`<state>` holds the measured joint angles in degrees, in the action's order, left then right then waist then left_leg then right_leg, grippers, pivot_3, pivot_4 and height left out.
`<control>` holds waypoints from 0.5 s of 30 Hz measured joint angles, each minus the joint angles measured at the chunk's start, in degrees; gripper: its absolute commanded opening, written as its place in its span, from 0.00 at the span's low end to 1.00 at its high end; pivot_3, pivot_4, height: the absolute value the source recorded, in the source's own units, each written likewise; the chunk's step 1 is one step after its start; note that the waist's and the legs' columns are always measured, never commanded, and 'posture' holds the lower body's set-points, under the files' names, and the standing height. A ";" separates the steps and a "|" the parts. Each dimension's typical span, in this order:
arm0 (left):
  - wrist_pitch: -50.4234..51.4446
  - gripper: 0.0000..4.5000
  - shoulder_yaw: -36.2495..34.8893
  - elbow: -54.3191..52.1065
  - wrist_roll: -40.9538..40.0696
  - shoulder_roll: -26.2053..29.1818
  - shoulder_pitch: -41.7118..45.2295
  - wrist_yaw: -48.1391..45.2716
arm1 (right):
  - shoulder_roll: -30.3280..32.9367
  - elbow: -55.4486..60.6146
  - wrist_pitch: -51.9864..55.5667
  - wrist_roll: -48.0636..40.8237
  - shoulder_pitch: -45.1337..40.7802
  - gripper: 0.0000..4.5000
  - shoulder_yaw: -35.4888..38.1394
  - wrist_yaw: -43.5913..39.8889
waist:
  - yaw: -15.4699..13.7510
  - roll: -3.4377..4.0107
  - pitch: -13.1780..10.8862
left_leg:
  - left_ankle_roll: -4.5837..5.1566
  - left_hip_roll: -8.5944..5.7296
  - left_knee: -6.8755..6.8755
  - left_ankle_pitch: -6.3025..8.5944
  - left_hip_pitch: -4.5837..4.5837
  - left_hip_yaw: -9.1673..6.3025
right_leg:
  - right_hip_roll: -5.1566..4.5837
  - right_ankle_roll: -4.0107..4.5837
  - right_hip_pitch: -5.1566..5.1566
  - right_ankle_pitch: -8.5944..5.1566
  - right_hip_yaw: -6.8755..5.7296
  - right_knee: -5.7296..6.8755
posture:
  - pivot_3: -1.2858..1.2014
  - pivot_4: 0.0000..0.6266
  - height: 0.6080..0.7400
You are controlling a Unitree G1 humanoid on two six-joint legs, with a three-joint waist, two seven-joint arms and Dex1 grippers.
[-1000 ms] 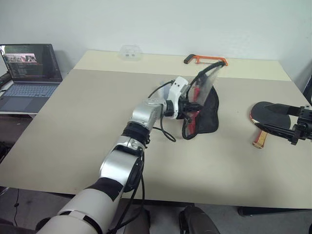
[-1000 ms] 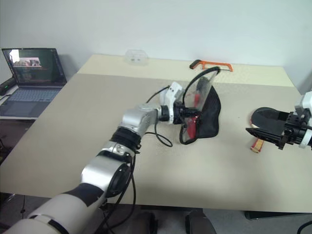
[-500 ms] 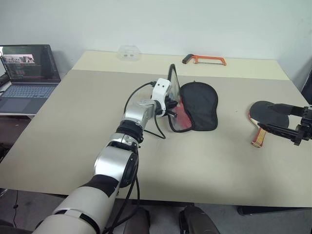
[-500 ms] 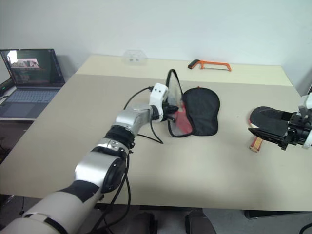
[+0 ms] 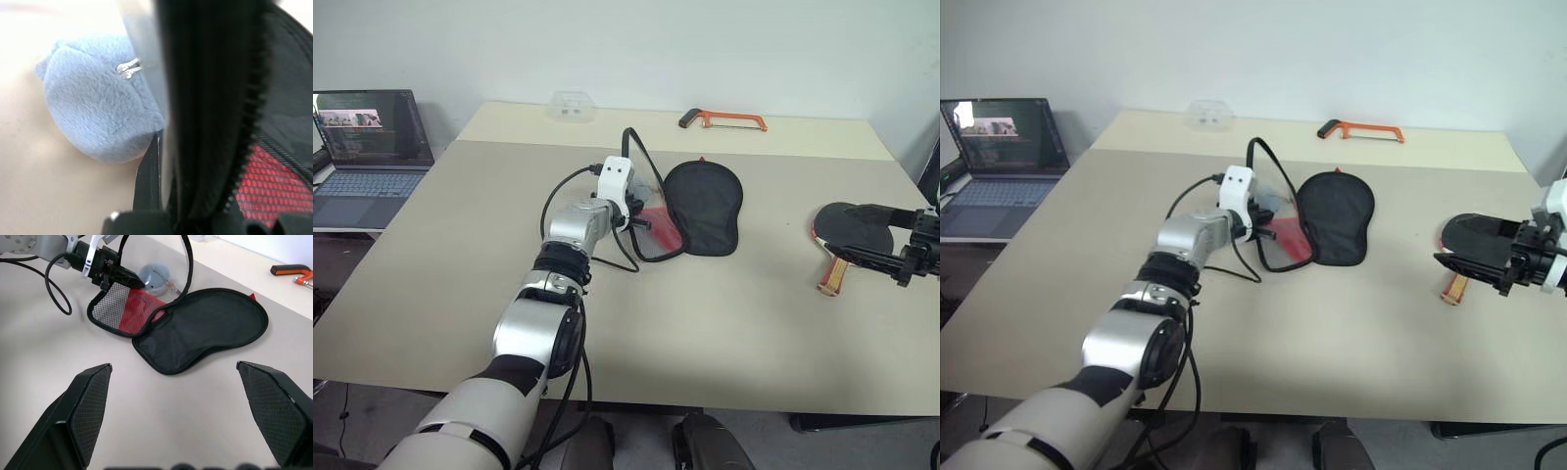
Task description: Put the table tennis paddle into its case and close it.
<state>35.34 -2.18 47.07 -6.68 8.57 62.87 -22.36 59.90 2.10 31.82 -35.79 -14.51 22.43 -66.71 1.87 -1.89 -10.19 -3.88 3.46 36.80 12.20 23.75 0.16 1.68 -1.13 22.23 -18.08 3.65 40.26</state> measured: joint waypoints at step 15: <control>5.44 0.85 7.43 -21.10 1.28 12.28 -6.93 -12.05 | -6.08 -5.58 12.95 8.47 -9.29 1.00 -4.78 23.09 | 0.61 0.02 -0.01 | -0.13 0.09 -0.09 -0.06 -0.04 0.07 | 0.01 0.27 0.09 0.15 0.11 0.07 | 0.52 0.24 1.00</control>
<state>40.78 5.25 25.96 -5.40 20.85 55.94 -34.42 53.82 -3.49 44.77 -27.32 -23.80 17.65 -43.62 2.48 -1.88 -10.20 -4.01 3.55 36.70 12.14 23.71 0.23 1.69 -0.86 22.31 -17.93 3.76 40.33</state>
